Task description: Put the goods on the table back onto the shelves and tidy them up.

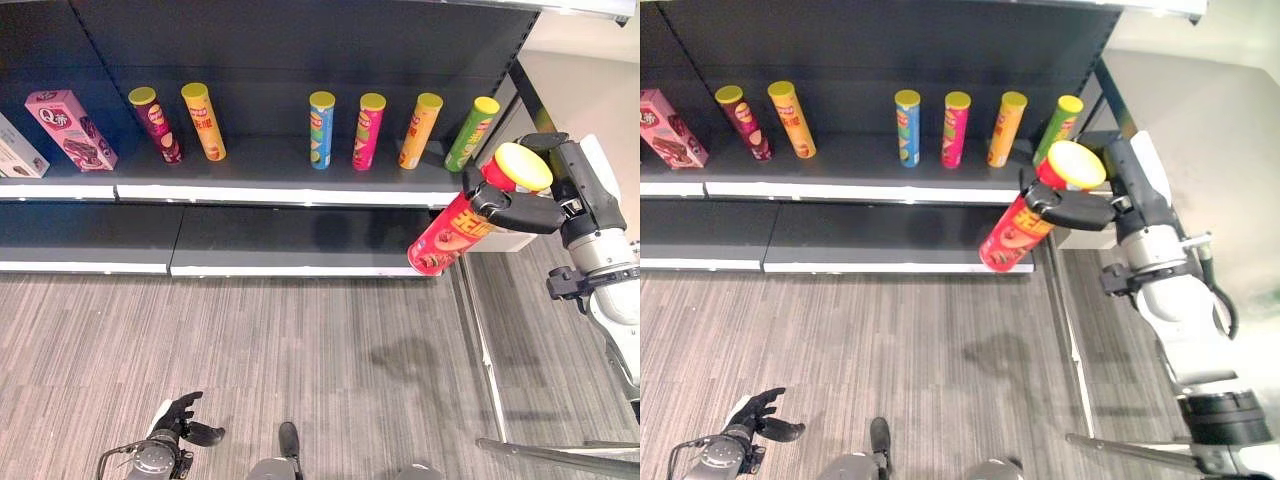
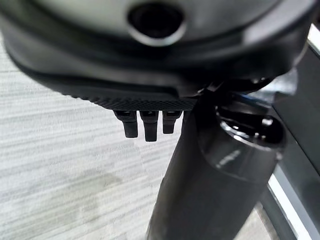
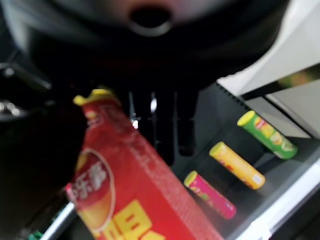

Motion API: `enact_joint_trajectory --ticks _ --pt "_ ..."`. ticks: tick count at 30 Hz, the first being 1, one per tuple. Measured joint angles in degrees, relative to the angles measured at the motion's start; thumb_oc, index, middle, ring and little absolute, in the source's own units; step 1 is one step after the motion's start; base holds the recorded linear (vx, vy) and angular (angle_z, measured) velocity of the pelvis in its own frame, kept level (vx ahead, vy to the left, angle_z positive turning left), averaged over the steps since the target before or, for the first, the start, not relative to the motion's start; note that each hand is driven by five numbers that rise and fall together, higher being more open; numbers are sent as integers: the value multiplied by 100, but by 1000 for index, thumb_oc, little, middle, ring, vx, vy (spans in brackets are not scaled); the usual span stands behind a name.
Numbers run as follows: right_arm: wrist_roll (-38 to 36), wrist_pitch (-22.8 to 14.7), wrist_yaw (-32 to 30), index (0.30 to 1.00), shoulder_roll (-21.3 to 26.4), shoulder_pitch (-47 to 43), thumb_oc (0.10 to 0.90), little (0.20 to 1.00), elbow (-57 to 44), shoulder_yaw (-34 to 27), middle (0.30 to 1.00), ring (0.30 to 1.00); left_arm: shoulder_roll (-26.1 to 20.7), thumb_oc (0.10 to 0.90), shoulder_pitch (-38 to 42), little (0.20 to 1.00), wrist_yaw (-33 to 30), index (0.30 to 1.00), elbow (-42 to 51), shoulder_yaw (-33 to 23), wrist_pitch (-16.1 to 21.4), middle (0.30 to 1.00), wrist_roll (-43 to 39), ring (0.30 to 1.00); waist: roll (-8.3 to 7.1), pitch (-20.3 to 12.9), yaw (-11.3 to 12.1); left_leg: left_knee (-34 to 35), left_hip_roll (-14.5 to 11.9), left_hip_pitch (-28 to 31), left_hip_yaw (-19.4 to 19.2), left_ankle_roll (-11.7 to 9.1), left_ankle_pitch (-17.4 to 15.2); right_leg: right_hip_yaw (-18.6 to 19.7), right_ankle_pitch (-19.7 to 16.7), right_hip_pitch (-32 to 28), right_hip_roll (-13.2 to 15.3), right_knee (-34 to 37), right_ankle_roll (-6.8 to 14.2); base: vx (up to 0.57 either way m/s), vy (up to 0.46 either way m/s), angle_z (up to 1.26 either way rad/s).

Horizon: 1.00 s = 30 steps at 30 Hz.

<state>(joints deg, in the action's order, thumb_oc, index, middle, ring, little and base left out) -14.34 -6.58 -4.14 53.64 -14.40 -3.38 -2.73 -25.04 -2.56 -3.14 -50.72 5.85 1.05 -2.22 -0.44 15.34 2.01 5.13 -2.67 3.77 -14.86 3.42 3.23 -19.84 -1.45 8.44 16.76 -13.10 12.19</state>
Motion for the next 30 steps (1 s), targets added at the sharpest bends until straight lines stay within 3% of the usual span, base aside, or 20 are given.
enact_joint_trajectory --ticks 1,3,4,6,7,8,10,11,12,14,17,18,20,22,24,25,26,27,28,30 --pt "1 1 -2 300 2 0 400 300 4 -2 300 300 42 800 -6 900 0 900 -22 -51 -2 900 -2 900 -35 13 -31 2 4 42 -9 18 -29 39 -26 190 -296 134 -34 79 8 27" --pt "1 4 -9 300 13 13 400 300 20 -4 300 300 174 800 -58 900 11 900 -19 -42 -2 900 -6 900 -294 32 -199 8 243 180 103 -69 -166 13 -250 391 -681 448 -281 155 -18 51" --pt "2 3 -8 300 9 35 400 300 22 -16 300 300 291 800 -79 900 11 900 -20 -41 -13 900 -6 900 -405 41 -298 37 343 193 311 -127 -228 305 -499 266 -810 765 -561 207 -71 62" --pt "8 30 -4 300 15 107 400 300 33 -60 300 300 617 800 -145 900 18 900 149 -15 -28 900 -5 900 -289 25 -291 -7 183 206 482 -242 -322 421 -590 28 -1080 1045 -688 165 -107 48" --pt "10 40 10 300 17 173 400 300 27 -59 300 300 735 800 -220 900 34 900 229 -14 -14 900 -10 900 -285 22 -275 -181 101 196 581 -382 -360 433 -629 -168 -1202 1282 -866 109 -126 33" --pt "13 41 13 300 18 185 400 300 19 -59 300 300 833 800 -243 900 41 900 232 -14 -14 900 -68 900 -284 25 -238 -476 5 114 616 -553 -461 351 -625 -282 -1272 1399 -987 92 -115 38" --pt "19 41 25 300 17 197 400 300 -15 -64 300 300 932 800 -241 900 100 900 238 -21 -14 900 -187 900 -318 40 -135 -1223 -78 -230 733 -686 -566 235 -603 -451 -1312 1572 -1134 39 -63 32" --pt "27 41 29 300 11 198 400 300 -48 -71 300 300 958 800 -237 900 124 900 244 -35 -12 900 -262 900 -359 63 -106 -1822 -87 -524 819 -778 -627 155 -615 -543 -1286 1658 -1305 77 34 55" --pt "39 40 36 300 -1 229 400 300 -85 -86 300 300 996 800 -216 900 122 900 266 -124 -10 900 -500 900 -369 113 -69 -2927 -238 -1199 901 -1002 -754 -34 -571 -722 -1280 1806 -1480 131 116 63" --pt "69 61 50 300 -61 363 400 300 -84 -162 300 300 940 800 -243 900 119 900 471 -161 -13 900 -564 900 -324 143 -69 -2607 -621 -1304 786 -1042 -727 -196 -464 -836 -1395 1847 -1486 164 216 45" --pt "201 95 133 300 -282 367 400 300 -86 -166 300 300 896 800 -214 900 122 900 456 -141 -18 900 -560 900 -258 188 -76 -1108 -1174 -1147 959 -1441 -423 -203 -370 -914 -1503 1843 -1361 156 282 -3" --pt "216 111 145 300 -281 386 400 300 -81 -173 300 300 911 800 -203 900 123 900 451 -124 -20 900 -558 900 -223 252 -121 -758 -1362 -1106 983 -1387 -327 -170 -370 -944 -1472 1841 -1379 270 484 -2" --pt "254 117 116 300 -484 565 400 300 15 -269 300 300 904 800 -117 900 121 900 358 5 -18 900 -545 900 -56 245 -192 -79 -1844 -1150 1207 -1627 -138 -147 -222 -971 -1558 1797 -1127 242 428 -2" --pt "312 226 121 300 -482 763 400 300 36 -347 300 300 905 800 6 900 129 900 339 95 -26 900 -470 900 29 285 -197 22 -2033 -1339 1099 -1730 19 -109 -238 -1045 -1424 1838 -987 292 559 -7" --pt "487 280 149 300 -719 1021 400 300 -13 -621 300 300 943 800 27 900 210 900 256 106 -36 900 -414 900 116 253 -194 -368 -1639 -1257 841 -1643 -30 -103 -273 -1293 -977 1827 -658 230 463 -3" --pt "509 294 126 300 -779 1193 400 300 -31 -791 300 300 980 800 -132 900 209 900 342 134 -14 900 -304 900 417 19 -338 -311 -1297 -1161 920 -1436 514 -156 -191 -1480 -700 1791 -368 224 584 0" --pt "529 345 62 300 -1004 1155 400 300 -32 -783 300 300 847 800 -109 900 205 900 330 147 -13 900 -199 900 253 -1 -286 -388 -979 -1023 739 -1231 524 -92 -205 -1442 -304 1631 -254 148 574 1" --pt "528 355 46 300 -1049 1144 400 300 -32 -770 300 300 813 800 -102 900 205 900 331 156 -15 900 -196 900 222 -9 -282 -399 -900 -1002 705 -1163 503 -71 -206 -1420 -219 1586 -254 40 265 -32" --pt "529 401 0 300 -1163 954 400 300 -54 -492 300 300 538 800 -51 900 208 900 381 178 -18 900 -128 900 91 -18 -272 -497 -412 -943 380 -877 360 -36 -339 -1070 356 1026 -413 82 347 -48" --pt "552 457 16 300 -1160 782 400 300 -52 19 300 300 259 800 4 900 120 900 418 -110 -15 900 -14 900 89 -18 -83 -495 -92 -745 196 -662 242 -150 -633 -729 800 205 -701 108 344 -41"
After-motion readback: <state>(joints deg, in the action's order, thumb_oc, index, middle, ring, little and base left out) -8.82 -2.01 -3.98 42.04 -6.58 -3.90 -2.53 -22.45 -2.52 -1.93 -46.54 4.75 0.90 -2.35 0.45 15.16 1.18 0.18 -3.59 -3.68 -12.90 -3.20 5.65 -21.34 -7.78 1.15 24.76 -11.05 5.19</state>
